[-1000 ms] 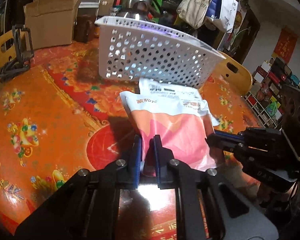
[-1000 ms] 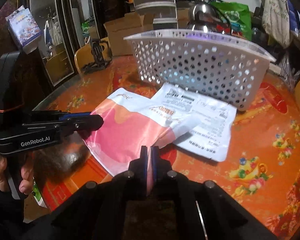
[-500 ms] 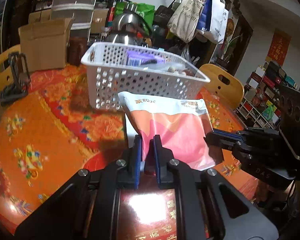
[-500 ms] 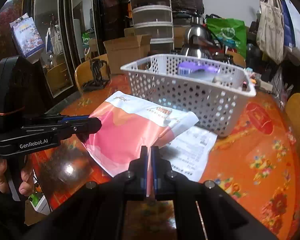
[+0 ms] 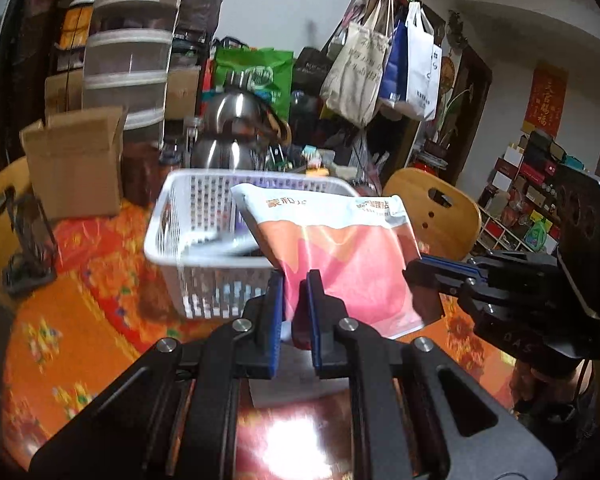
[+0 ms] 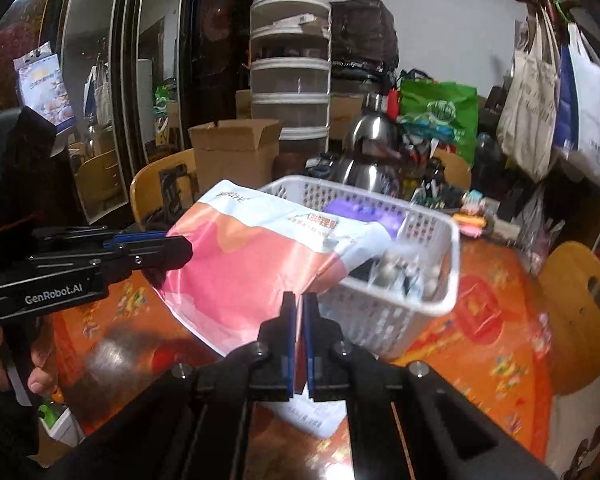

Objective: Organize soft objects
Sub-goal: 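Lift the pink pouch with both grippers toward the basket, then lower the pink pouch into the white basket and open both grippers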

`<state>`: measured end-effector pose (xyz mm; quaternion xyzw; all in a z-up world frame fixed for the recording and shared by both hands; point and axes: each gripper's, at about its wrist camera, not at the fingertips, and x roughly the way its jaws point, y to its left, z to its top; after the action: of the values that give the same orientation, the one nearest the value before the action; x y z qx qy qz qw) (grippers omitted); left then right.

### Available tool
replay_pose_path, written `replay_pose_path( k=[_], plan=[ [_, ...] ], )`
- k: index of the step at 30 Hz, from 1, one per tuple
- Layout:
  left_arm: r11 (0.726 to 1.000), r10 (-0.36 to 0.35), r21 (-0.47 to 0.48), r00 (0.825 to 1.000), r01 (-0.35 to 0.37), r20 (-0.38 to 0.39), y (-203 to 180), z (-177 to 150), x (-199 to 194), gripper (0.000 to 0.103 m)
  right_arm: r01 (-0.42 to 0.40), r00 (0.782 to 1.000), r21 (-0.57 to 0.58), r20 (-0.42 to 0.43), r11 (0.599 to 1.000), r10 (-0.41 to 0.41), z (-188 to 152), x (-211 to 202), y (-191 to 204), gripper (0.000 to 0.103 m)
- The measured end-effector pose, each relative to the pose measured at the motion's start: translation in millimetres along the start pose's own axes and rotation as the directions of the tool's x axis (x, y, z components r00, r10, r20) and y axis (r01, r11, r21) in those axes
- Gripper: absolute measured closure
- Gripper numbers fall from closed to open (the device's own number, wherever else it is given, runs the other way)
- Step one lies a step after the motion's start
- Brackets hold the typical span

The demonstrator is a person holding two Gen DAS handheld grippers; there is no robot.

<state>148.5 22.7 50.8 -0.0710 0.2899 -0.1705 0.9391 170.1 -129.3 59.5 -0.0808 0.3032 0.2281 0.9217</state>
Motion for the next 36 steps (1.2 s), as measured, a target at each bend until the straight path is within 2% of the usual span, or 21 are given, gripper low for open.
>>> replay_pose_path(
  k=[7,11,15,18,25,32,34,35,36],
  plan=[
    [0.999,0.021,0.036,0.998,-0.022,0.052,-4.6,69.5,20.8,0.093,0.05,0.998,-0.015,0.026,0.999,-0.05,56.8,14.8,-26.0,0.101],
    [0.999,0.033,0.039,0.998,-0.035,0.054,-0.5,100.7,44.7,0.093,0.067,0.997,-0.017,0.027,0.998,-0.067,81.7,32.1,-42.3,0.101],
    [0.999,0.042,0.03,0.999,-0.043,0.028,9.6,121.6,78.5,0.093,0.085,0.996,-0.025,0.008,0.996,-0.085,92.2,54.6,-53.2,0.101],
    [0.998,0.049,0.032,0.999,-0.049,0.008,16.9,124.9,105.2,0.093,0.108,0.994,-0.034,-0.014,0.994,-0.108,93.1,73.7,-58.1,0.101],
    [0.998,0.058,0.01,0.997,-0.058,-0.044,31.6,110.4,147.3,0.093,0.107,0.993,-0.013,-0.058,0.994,-0.107,82.5,110.2,-70.1,0.101],
    [0.998,0.068,-0.008,0.994,-0.069,-0.081,45.3,94.5,172.0,0.092,0.119,0.99,-0.027,-0.077,0.993,-0.121,73.1,130.5,-70.9,0.101],
    [0.998,0.062,-0.015,0.995,-0.063,-0.076,48.2,92.3,176.1,0.088,0.129,0.988,-0.026,-0.086,0.991,-0.131,71.7,133.9,-72.6,0.1],
    [0.996,0.089,0.0,0.994,-0.089,-0.071,48.8,90.3,179.6,0.078,0.138,0.985,-0.023,-0.096,0.99,-0.14,70.4,136.7,-74.6,0.097],
    [0.992,0.123,0.014,0.989,-0.122,-0.077,50.5,87.8,184.4,0.055,0.146,0.983,-0.013,-0.113,0.989,-0.147,68.3,139.5,-77.3,0.09]
  ],
)
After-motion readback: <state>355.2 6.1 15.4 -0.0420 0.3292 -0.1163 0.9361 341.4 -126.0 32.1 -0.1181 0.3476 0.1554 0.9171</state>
